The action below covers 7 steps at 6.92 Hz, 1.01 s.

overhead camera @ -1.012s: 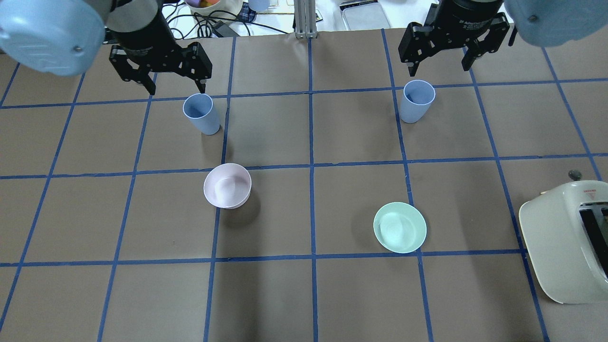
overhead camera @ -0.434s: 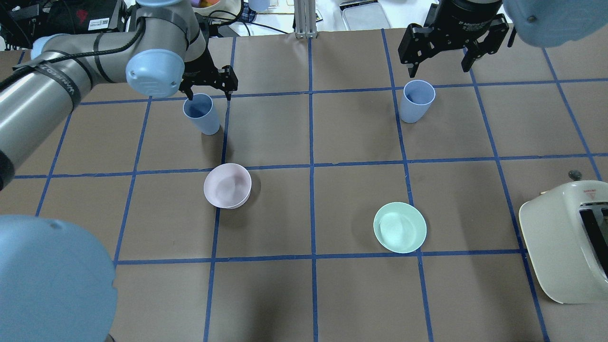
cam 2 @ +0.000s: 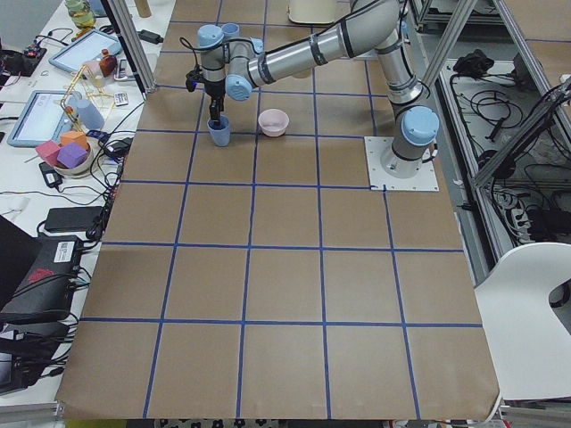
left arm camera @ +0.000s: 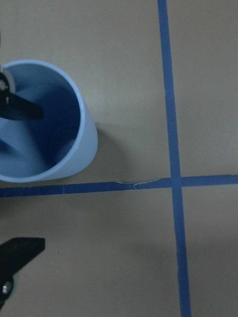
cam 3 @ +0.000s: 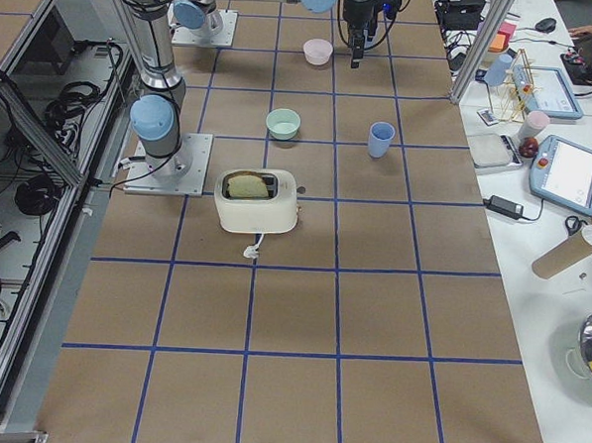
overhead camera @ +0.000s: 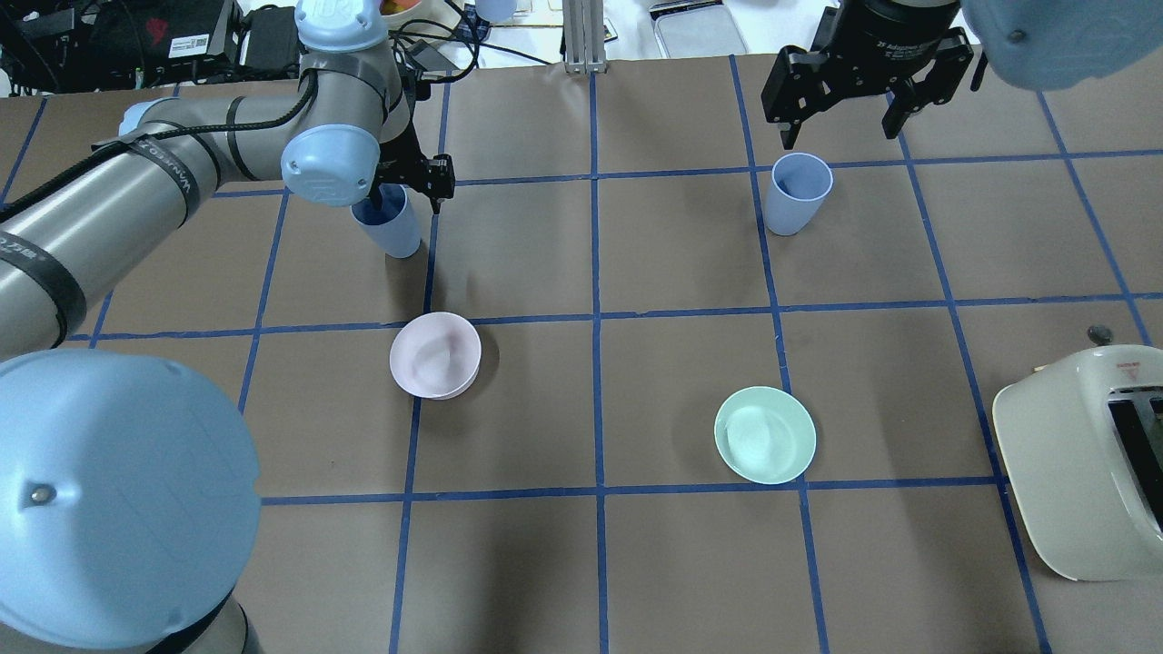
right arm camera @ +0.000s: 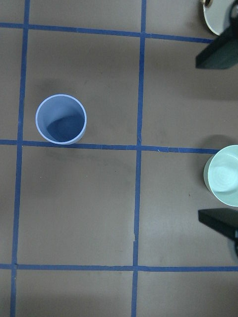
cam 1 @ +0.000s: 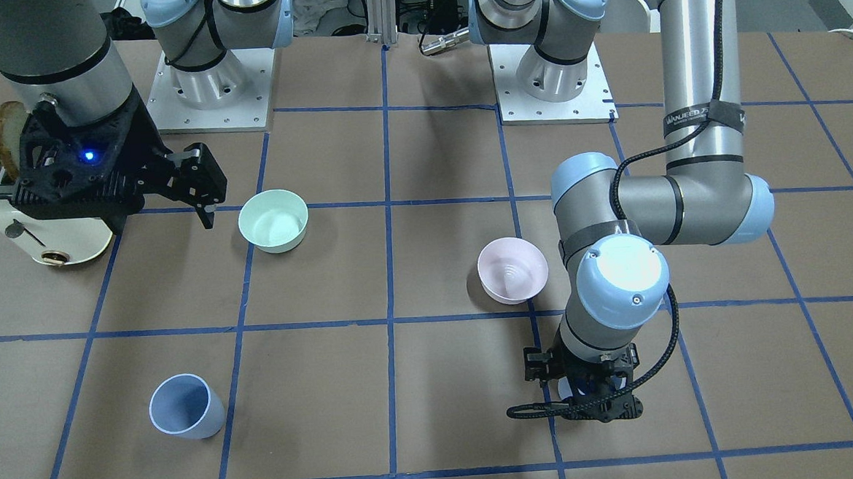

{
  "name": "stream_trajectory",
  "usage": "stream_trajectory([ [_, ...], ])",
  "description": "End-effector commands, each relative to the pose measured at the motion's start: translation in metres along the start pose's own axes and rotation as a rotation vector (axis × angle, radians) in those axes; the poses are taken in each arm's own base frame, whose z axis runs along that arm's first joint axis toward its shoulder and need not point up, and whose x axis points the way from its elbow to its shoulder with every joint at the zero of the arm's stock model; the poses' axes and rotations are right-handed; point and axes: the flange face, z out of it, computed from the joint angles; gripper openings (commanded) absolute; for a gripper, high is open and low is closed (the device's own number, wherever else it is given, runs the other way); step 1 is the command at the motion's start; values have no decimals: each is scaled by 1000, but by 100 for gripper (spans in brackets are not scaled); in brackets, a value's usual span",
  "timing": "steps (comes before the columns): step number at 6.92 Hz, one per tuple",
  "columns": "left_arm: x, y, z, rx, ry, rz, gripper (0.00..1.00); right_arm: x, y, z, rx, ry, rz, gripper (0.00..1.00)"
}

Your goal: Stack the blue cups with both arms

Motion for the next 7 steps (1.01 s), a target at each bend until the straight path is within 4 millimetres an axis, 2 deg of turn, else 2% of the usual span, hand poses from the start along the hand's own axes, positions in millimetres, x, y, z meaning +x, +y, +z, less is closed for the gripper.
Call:
stream_trajectory([
  [1, 1, -2, 7, 6, -2, 1, 0, 0, 0, 1, -4, 0, 0, 100],
  [2, 0, -4, 4, 23, -3, -10, 0, 0, 1, 0, -4, 0, 0, 100],
  [4, 20, -2, -9, 36, 12, -30, 0, 0, 1, 2, -9, 0, 0, 100],
  [5, 51, 5, -25, 53, 47, -74, 0, 0, 1, 3, -10, 0, 0, 100],
  [6, 111, 21, -40, 69, 67, -121, 0, 0, 2, 4, -13, 0, 0, 100],
  [7, 174, 45, -37, 54, 74, -137, 0, 0, 3, 6, -15, 0, 0, 100],
])
